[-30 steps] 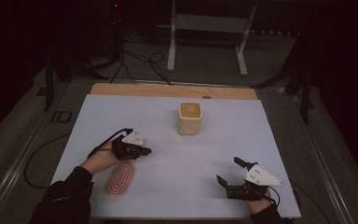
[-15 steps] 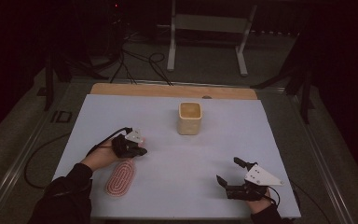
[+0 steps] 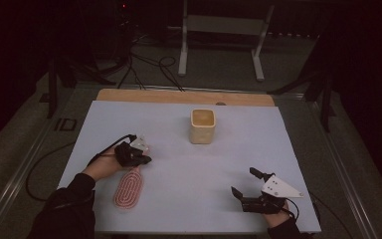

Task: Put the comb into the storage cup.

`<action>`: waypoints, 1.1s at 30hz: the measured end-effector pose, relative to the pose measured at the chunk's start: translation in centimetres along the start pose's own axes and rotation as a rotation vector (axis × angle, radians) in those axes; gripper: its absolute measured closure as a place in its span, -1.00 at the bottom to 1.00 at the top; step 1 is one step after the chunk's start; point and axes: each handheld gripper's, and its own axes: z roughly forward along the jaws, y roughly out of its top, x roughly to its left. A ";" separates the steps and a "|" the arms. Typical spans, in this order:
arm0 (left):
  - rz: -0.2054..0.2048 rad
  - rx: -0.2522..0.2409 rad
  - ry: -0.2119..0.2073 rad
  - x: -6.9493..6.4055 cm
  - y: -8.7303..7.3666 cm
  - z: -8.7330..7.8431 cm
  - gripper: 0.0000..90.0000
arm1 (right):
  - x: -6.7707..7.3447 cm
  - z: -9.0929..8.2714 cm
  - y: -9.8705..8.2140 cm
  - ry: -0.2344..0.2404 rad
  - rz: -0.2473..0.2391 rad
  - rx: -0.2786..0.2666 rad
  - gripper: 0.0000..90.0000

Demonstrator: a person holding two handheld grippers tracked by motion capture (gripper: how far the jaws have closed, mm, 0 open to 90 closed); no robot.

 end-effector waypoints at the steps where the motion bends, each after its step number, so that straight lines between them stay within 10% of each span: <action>1: -0.005 0.001 0.005 0.1 -0.2 -0.1 1.00 | 0.0 0.0 0.0 0.000 0.000 0.000 -0.78; 33: -0.240 0.037 0.124 2.0 -9.5 -5.8 1.00 | 0.2 0.3 0.0 0.004 -0.004 0.011 -0.78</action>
